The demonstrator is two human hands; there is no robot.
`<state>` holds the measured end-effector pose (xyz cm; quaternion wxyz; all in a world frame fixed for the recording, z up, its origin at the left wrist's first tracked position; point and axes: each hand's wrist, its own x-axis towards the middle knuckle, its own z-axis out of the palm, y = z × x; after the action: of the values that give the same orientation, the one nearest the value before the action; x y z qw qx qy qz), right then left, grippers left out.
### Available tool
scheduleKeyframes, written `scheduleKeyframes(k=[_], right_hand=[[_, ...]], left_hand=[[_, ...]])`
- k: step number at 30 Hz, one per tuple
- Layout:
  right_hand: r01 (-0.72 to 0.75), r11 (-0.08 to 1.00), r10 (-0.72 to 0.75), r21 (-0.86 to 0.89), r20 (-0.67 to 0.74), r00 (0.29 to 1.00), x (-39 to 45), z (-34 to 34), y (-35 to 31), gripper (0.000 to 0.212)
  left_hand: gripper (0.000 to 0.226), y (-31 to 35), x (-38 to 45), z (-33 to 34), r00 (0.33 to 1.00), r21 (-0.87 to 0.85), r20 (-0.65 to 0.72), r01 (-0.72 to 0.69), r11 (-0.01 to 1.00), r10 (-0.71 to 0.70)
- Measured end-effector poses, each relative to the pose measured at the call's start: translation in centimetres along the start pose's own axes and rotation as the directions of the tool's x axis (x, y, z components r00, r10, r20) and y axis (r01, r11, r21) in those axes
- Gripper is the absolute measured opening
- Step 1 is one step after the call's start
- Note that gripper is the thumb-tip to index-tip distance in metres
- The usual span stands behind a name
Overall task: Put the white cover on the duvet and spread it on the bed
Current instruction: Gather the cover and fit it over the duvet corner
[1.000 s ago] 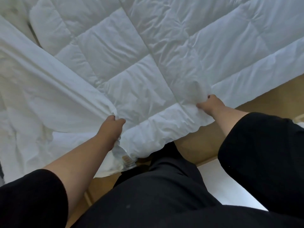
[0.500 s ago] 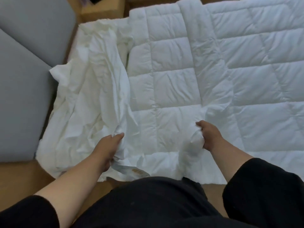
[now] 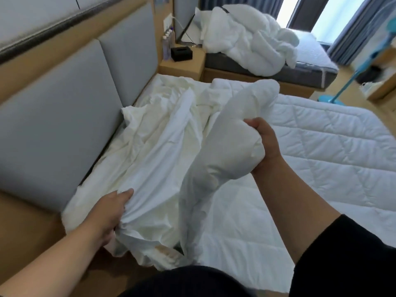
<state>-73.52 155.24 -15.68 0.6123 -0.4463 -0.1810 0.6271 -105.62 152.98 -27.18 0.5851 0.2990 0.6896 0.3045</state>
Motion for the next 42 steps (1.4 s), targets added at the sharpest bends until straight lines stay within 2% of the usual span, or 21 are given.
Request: scheduleKeyframes(k=[3,7,9,11,12,13,15,16,17,19,22,23,24,28,30,32,35,37,39,40,42], right_hand=[[0.138,0.99,-0.138,-0.025,-0.032,0.99,-1.2,5.9,-1.5,0.033],[0.226,0.974,-0.227,0.021,0.021,0.974,-0.8,10.3,-2.1,0.043],[0.18,0.983,-0.181,0.02,0.074,0.981,0.0,10.8,-1.2,0.052],[0.085,0.996,-0.085,0.006,0.143,0.986,1.5,9.9,1.6,0.039],[0.052,0.998,-0.05,-0.019,0.103,0.993,2.9,8.6,3.6,0.024],[0.025,0.998,-0.022,-0.05,0.052,0.998,4.1,7.0,5.8,0.022],[-0.114,0.984,0.101,-0.135,-0.098,0.99,6.3,2.8,9.8,0.043],[-0.234,0.961,0.196,-0.147,-0.236,0.952,6.9,0.2,11.8,0.042],[-0.36,0.911,0.26,-0.203,-0.396,0.881,7.0,-2.3,13.4,0.037],[-0.571,0.788,0.324,-0.229,-0.634,0.702,7.0,-8.0,16.7,0.031],[-0.757,0.612,0.342,-0.228,-0.787,0.513,7.6,-13.1,20.4,0.045],[-0.784,0.587,0.351,-0.202,-0.809,0.471,7.9,-13.8,21.6,0.056],[-0.783,0.575,0.329,-0.238,-0.809,0.488,7.9,-13.6,22.5,0.07],[-0.583,0.547,0.189,-0.601,-0.59,0.785,8.5,-8.4,24.9,0.111],[-0.549,0.45,0.259,-0.704,-0.485,0.835,9.0,-5.1,25.9,0.131],[-0.527,0.318,0.329,-0.788,-0.429,0.841,9.2,-2.5,27.0,0.139],[-0.499,0.23,0.359,-0.836,-0.403,0.842,9.6,-0.9,28.5,0.135],[-0.397,0.297,0.297,-0.868,-0.311,0.903,9.9,-0.2,28.6,0.124],[-0.137,0.436,0.156,-0.889,-0.075,0.985,9.9,1.0,28.4,0.1],[0.017,0.472,0.092,-0.882,0.068,0.993,9.6,1.7,28.2,0.086],[0.268,0.436,0.061,-0.859,0.325,0.944,8.9,2.4,28.7,0.069]], left_hand=[[0.013,0.4,0.8,-3.4,1.0,-0.009,-0.013,-0.024,1.0,0.024],[0.025,0.9,1.6,-4.9,0.999,0.12,0.035,-0.008,0.993,0.004],[0.028,1.3,2.1,-4.4,0.997,0.143,0.072,0.0,0.99,-0.01],[0.024,2.0,2.3,-3.5,0.996,0.152,0.091,0.002,0.988,-0.016],[0.022,2.3,2.5,-3.0,0.996,0.149,0.09,-0.002,0.989,-0.011],[0.018,2.5,2.9,-2.6,0.996,0.138,0.085,-0.002,0.99,-0.01],[0.009,2.9,3.4,-1.9,0.997,0.134,0.08,-0.008,0.991,-0.003],[0.008,2.8,3.8,-1.8,0.998,0.135,0.067,0.002,0.991,-0.011],[0.008,2.9,4.2,-1.7,0.998,0.13,0.055,0.028,0.991,-0.035],[0.022,2.5,5.1,-1.7,0.993,0.127,0.048,0.103,0.987,-0.11],[0.032,2.2,6.3,-1.4,0.982,0.226,0.012,0.18,0.957,-0.187],[0.028,2.2,6.2,-1.0,0.976,0.265,0.014,0.205,0.942,-0.216],[0.026,2.3,6.0,-0.5,0.969,0.284,0.025,0.23,0.931,-0.247],[0.022,2.7,5.6,0.7,0.949,0.264,-0.028,0.311,0.913,-0.315],[0.014,2.3,5.7,0.6,0.943,0.159,-0.042,0.331,0.93,-0.329],[0.025,2.6,5.3,0.6,0.946,0.054,0.005,0.323,0.945,-0.324],[0.03,3.8,4.2,0.6,0.956,0.058,0.14,0.252,0.966,-0.258],[0.052,5.1,2.9,0.7,0.944,0.154,0.277,0.14,0.978,-0.178],[0.056,6.1,2.1,0.5,0.941,0.179,0.317,0.067,0.982,-0.122],[0.051,6.4,1.9,0.3,0.947,0.141,0.303,0.063,0.988,-0.104],[0.046,7.2,1.4,0.2,0.961,0.052,0.262,0.081,0.995,-0.092]])
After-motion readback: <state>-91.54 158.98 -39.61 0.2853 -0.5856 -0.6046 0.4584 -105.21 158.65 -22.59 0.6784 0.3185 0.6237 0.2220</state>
